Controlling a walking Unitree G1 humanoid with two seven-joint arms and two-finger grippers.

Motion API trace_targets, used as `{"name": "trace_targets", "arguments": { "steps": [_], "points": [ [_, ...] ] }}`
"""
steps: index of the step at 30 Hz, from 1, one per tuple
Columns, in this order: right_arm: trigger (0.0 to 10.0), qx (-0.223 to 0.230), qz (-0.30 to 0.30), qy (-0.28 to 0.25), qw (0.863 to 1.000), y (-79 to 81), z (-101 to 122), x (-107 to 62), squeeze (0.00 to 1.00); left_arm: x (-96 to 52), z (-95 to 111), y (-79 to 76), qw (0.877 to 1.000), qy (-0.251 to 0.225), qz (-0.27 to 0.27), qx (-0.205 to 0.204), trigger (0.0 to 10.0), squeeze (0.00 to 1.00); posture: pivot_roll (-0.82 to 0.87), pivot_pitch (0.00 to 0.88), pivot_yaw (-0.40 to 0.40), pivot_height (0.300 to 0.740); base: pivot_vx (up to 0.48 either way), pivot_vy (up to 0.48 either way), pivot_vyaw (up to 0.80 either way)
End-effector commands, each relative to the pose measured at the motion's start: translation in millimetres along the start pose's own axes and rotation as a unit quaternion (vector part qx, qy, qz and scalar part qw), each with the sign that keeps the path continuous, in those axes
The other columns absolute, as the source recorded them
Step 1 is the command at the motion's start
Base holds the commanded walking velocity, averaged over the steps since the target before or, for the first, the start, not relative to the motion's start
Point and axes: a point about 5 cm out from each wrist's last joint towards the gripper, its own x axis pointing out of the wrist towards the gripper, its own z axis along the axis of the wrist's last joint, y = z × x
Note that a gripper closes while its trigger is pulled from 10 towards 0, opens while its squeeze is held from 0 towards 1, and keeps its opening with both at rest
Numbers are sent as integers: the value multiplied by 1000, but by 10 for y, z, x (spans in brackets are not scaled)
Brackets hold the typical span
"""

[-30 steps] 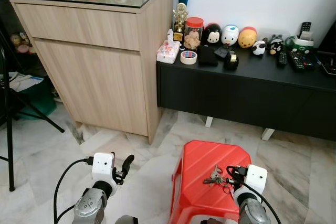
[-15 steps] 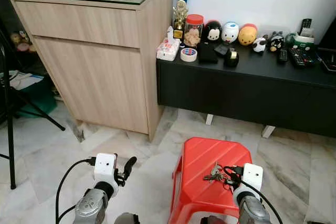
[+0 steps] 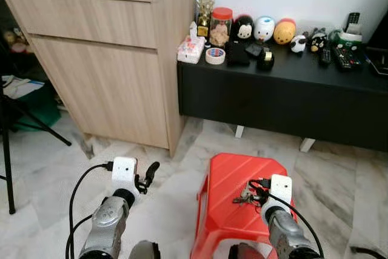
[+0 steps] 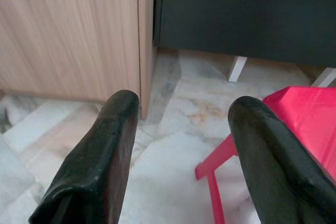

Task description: Hang keys on a hook

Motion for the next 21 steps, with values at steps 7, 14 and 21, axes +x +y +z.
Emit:
{"name": "trace_targets", "arguments": {
  "steps": [7, 14, 21],
  "points": [
    [10000, -12, 28, -10, 999, 91, 123, 35, 0, -44, 28, -124, 1000, -12, -2, -15, 10000, 0, 51, 209, -79, 633, 0, 0, 0],
    [10000, -19, 18, -20, 999, 67, 251, 66, 0, -168, 55, -222, 1000, -21, -5, -21, 10000, 0, 70, 258, -94, 633, 0, 0, 0],
    [10000, -8, -12, 18, 1000, -6, 213, 75, 0, -313, 62, -200, 1000, -15, -4, -17, 10000, 0, 91, 276, -99, 633, 0, 0, 0]
  ]
}}
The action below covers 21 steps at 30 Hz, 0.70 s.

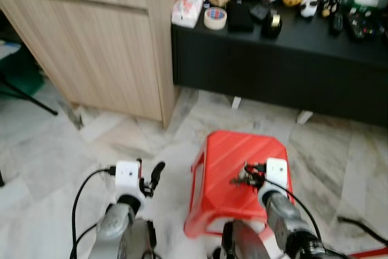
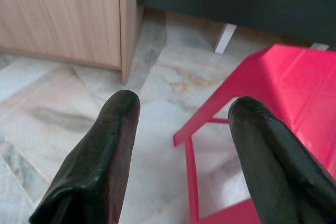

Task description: Hang keys on a hook

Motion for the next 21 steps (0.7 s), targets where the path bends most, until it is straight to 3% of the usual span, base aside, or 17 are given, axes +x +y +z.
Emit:
{"name": "trace_targets", "arguments": {
  "steps": [1, 9, 21],
  "points": [
    [10000, 4, -9, 24, 1000, -41, -72, -7, 0, -45, -32, -6, 1000, 10, -1, -5, 10000, 0, 91, 276, -99, 633, 0, 0, 0],
    [10000, -33, 26, 73, 996, 7, -227, -33, 0, -176, -37, 2, 1000, 26, 1, -5, 10000, 0, 98, 286, -96, 633, 0, 0, 0],
    [10000, -80, 78, 117, 987, 64, -430, -92, 0, -151, -14, 9, 999, 37, -13, -3, 10000, 0, 86, 273, -95, 633, 0, 0, 0]
  ]
}}
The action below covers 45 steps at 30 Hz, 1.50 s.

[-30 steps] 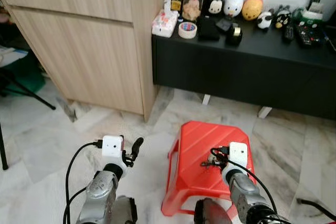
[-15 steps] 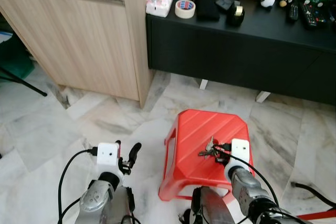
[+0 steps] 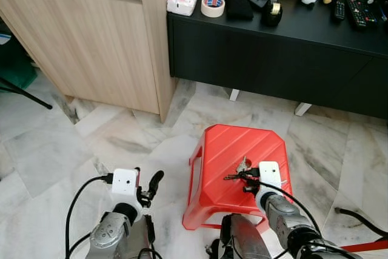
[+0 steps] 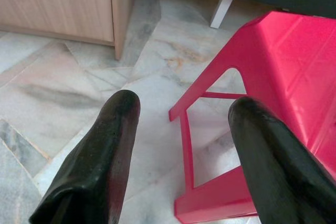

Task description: Hang keys on a hook

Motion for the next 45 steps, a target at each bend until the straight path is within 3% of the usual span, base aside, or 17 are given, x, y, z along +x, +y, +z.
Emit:
{"name": "trace_targets", "arguments": {
  "steps": [1, 12, 17, 21, 28, 30, 33, 37, 41, 42, 43, 45],
  "points": [
    [10000, 0, 12, 67, 998, 43, -335, -43, 0, -21, -17, -5, 1000, 7, -5, -7, 10000, 0, 86, 273, -95, 633, 0, 0, 0],
    [10000, 10, -7, 107, 994, -11, -746, -173, 0, -4, -5, 14, 1000, 6, -8, -4, 10000, 0, 67, 266, -103, 633, 0, 0, 0],
    [10000, 8, -2, 107, 994, 16, -803, -206, 0, 3, -7, 24, 1000, 6, -8, -3, 10000, 0, 61, 263, -108, 633, 0, 0, 0],
    [10000, 11, -6, 85, 996, 16, -719, -206, 0, 15, -5, 23, 1000, 4, -7, -3, 10000, 0, 60, 260, -112, 633, 0, 0, 0],
    [10000, 48, -3, -31, 998, 25, -327, -240, 0, 15, -11, 13, 1000, 4, -8, -1, 10000, 0, 58, 259, -119, 633, 0, 0, 0],
    [10000, 66, 12, -103, 992, 43, -88, -292, 0, 17, -12, 12, 1000, 4, -8, -2, 10000, 0, 58, 259, -119, 633, 0, 0, 0],
    [10000, 73, 18, -140, 987, 47, 90, -340, 0, 19, -17, 10, 1000, 4, -8, -2, 10000, 0, 53, 257, -121, 633, 0, 0, 0],
    [10000, 77, 21, -148, 986, 46, 178, -347, 0, 19, -23, 4, 1000, 4, -9, -4, 10000, 0, 54, 256, -123, 633, 0, 0, 0],
    [10000, 57, 27, -110, 992, 67, 101, -294, 0, 18, -28, 2, 1000, 4, -9, -5, 10000, 0, 59, 258, -123, 633, 0, 0, 0],
    [10000, 47, 32, -87, 995, 83, 46, -280, 431, 13, -33, 4, 1000, 5, -8, -5, 10000, 0, 59, 258, -124, 633, 0, 0, 0],
    [10000, 44, 34, -79, 995, 89, 27, -280, 1000, 9, -36, 6, 1000, 5, -8, -4, 10000, 0, 62, 256, -124, 633, 0, 0, 0],
    [10000, 45, 34, -65, 996, 93, -4, -282, 1000, -1, -43, 17, 1000, 7, -7, -4, 10000, 0, 64, 256, -123, 633, 0, 0, 0]
  ]
}}
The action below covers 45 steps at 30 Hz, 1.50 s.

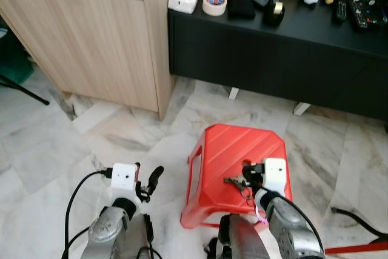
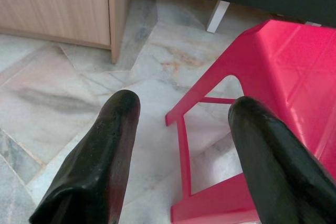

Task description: Hang keys on a hook

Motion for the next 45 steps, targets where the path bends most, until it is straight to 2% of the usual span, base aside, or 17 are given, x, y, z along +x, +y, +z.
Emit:
{"name": "trace_targets", "arguments": {
  "steps": [1, 7, 19, 21, 22, 26, 27, 28, 35, 45],
  "points": [
    [10000, 1, -8, 28, 1000, -49, -115, -30, 1000, -49, -99, -14, 1000, 16, 0, -4, 10000, 0, 64, 256, -123, 633, 0, 0, 0],
    [10000, 5, -14, 44, 999, -71, -188, -125, 1000, -52, -119, -2, 1000, 21, 0, -2, 10000, 0, 57, 252, -121, 633, 0, 0, 0],
    [10000, -4, -12, 53, 999, -139, -119, -244, 1000, -44, -120, 7, 1000, 22, -1, 3, 10000, 0, 52, 249, -121, 633, 0, 0, 0],
    [10000, -8, -22, 63, 998, -172, -131, -246, 1000, -44, -122, 10, 1000, 23, -1, 3, 10000, 0, 52, 249, -121, 633, 0, 0, 0],
    [10000, -13, -26, 87, 996, -193, -203, -222, 1000, -43, -125, 2, 1000, 23, -3, 4, 10000, 0, 54, 250, -120, 633, 0, 0, 0],
    [10000, -12, -19, 113, 993, -174, -294, -175, 980, -42, -124, -8, 1000, 23, -5, 4, 10000, 0, 54, 252, -118, 633, 0, 0, 0],
    [10000, -14, -18, 119, 993, -168, -312, -166, 220, -43, -123, -8, 1000, 23, -5, 5, 10000, 0, 54, 253, -119, 633, 0, 0, 0],
    [10000, -17, -21, 128, 991, -166, -345, -154, 0, -46, -124, -10, 1000, 24, -6, 5, 10000, 0, 58, 254, -119, 633, 0, 0, 0],
    [10000, -18, -19, 157, 987, -138, -451, -112, 0, -59, -131, -2, 1000, 27, -7, 7, 10000, 0, 62, 259, -117, 633, 0, 0, 0],
    [10000, -30, -53, 182, 981, -262, -567, -116, 0, -69, -150, -12, 999, 30, -7, 6, 10000, 0, 62, 262, -117, 633, 0, 0, 0]
  ]
}}
